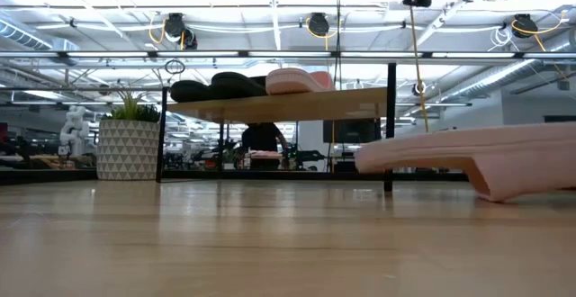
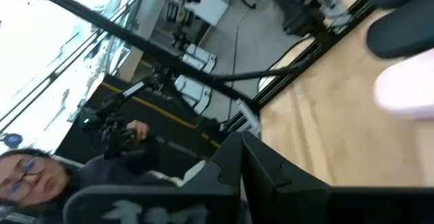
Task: Pick and place slides into the shelf
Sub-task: Put the pink slipper on the shelf
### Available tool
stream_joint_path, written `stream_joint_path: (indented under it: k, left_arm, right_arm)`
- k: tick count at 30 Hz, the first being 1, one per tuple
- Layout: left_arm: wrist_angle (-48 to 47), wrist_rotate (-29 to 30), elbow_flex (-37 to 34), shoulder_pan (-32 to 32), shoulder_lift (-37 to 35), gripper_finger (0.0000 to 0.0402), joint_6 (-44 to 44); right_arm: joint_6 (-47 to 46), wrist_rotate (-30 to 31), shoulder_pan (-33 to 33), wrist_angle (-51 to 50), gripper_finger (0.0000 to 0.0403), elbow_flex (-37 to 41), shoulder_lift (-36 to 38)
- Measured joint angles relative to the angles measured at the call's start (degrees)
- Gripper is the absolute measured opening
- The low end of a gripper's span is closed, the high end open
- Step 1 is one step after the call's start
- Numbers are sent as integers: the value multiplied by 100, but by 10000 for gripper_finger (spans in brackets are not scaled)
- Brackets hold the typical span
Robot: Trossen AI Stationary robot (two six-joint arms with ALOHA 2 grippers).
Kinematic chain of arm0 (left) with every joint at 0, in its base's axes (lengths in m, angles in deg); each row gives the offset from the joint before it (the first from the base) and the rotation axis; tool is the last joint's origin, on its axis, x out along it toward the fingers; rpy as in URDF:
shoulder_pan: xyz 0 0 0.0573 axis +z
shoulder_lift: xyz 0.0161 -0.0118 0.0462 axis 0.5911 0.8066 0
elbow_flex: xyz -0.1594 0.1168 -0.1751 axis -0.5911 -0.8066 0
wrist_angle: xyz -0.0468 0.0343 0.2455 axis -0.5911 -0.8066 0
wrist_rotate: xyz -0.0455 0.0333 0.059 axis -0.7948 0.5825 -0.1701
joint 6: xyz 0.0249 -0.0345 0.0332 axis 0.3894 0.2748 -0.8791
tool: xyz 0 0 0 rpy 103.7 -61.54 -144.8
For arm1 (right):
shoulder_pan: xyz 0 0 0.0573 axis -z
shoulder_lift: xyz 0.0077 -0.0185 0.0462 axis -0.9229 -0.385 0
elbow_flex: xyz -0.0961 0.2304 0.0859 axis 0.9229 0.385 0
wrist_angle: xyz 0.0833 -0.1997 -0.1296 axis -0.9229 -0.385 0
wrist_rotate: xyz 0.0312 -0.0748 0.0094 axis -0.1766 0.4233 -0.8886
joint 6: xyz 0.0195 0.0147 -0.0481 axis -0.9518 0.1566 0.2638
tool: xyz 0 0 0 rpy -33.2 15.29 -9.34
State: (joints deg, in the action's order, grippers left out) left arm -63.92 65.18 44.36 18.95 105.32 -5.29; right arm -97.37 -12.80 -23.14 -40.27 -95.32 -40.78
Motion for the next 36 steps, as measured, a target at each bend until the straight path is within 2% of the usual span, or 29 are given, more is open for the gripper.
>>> stream_joint_path:
  k: [6,11,15,21,27,29,33,36]
  left_arm:
    - [-8,-235,2,-1,70,81,142]
    - [-21,-585,2,1,347,81,270]
    - [-51,-740,2,-1,804,81,1]
    - [-21,-704,2,59,1674,81,-883]
    - [147,-722,2,243,2563,81,-982]
    - [389,-829,2,257,2892,81,-976]
    - [1602,-1433,2,186,3446,81,-974]
    - [2594,-1461,2,138,3773,81,-1020]
  right_arm:
    - [-404,-7,-379,-540,0,0,132]
    - [-214,10,-577,-1223,0,2,321]
    - [111,165,-598,-1428,0,4,460]
    - [632,497,-424,-1475,0,4,611]
    - [1157,709,-25,-1464,0,5,693]
    - [1356,716,122,-1463,0,6,698]
    - [1691,641,354,-1457,0,6,696]
    - [1736,422,458,-1458,0,7,705]
